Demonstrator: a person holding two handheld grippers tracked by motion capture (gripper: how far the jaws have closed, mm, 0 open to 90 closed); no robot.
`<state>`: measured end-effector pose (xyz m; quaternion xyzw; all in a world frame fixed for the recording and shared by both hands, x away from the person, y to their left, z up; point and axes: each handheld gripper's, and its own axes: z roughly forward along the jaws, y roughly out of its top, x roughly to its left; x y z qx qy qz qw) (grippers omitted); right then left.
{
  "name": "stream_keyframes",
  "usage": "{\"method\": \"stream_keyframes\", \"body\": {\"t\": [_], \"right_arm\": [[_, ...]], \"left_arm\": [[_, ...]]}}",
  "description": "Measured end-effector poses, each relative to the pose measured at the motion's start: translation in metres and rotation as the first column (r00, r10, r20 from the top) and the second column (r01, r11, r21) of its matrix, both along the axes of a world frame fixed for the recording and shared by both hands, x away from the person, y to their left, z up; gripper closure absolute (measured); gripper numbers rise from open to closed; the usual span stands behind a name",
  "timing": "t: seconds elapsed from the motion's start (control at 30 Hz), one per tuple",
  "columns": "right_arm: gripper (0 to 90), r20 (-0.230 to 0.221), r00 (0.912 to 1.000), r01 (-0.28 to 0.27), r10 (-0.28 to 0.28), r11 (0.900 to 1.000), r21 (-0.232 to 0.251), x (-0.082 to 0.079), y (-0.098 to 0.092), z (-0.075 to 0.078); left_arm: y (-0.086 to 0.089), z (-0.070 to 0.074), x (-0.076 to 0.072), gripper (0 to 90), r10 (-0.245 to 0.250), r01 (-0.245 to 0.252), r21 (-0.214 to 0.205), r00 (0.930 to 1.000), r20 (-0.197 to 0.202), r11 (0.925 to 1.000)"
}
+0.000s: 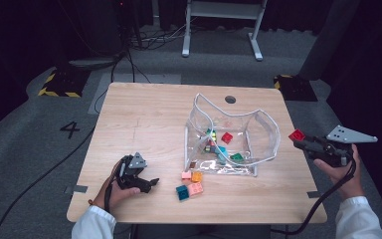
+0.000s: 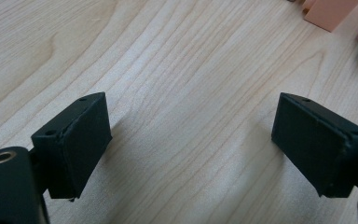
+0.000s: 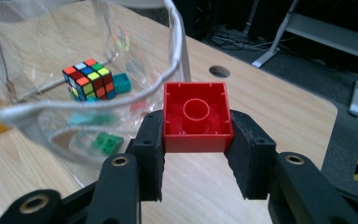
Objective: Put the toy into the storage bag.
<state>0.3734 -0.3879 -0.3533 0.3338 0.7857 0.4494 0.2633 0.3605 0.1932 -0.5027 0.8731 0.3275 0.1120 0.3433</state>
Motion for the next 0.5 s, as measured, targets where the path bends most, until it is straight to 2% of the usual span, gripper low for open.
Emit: {"method": "stream_keyframes", "body": {"t": [0.1,0.17,0.23,0.33,0.4,0.43,0.47,0.5], "right_arm": [[59.1,0.026,0.9993,-0.027,0.027,0.9996,-0.008,0.007,0.009,0.013],[59.1,0.030,0.9990,-0.033,0.034,0.9994,-0.009,0.009,0.011,0.016],[59.1,0.035,0.9976,-0.060,0.061,0.9981,-0.010,0.017,0.020,0.023],[59.1,0.032,0.9955,-0.088,0.089,0.9960,-0.016,0.022,0.028,0.027],[59.1,0.028,0.9913,-0.127,0.128,0.9913,-0.034,0.027,0.038,0.030],[59.0,0.018,0.9850,-0.170,0.171,0.9841,-0.050,0.033,0.049,0.032],[59.0,0.018,0.9850,-0.170,0.171,0.9841,-0.050,0.033,0.049,0.032],[59.0,0.000,0.9819,-0.189,0.189,0.9792,-0.075,0.037,0.058,0.032]], "left_arm": [[0.000,0.000,0.000,11.8,0.000,0.000,0.000,1.0000,0.000,1.0000],[0.000,0.000,0.000,11.8,0.001,-0.001,0.003,1.0000,0.002,1.0000],[0.000,0.000,0.001,11.3,0.000,0.000,0.001,1.0000,0.007,1.0000],[-0.001,0.000,0.001,11.3,0.002,-0.002,-0.003,1.0000,0.002,1.0000],[-0.001,0.000,0.000,11.3,0.002,-0.002,-0.003,1.0000,0.001,1.0000],[-0.001,0.000,0.001,11.3,0.002,-0.002,-0.003,1.0000,0.002,1.0000],[-0.001,0.000,0.001,11.3,0.002,-0.002,-0.003,1.0000,0.002,1.0000],[-0.001,0.000,0.001,11.3,0.002,-0.002,-0.002,1.0000,0.002,1.0000]]}}
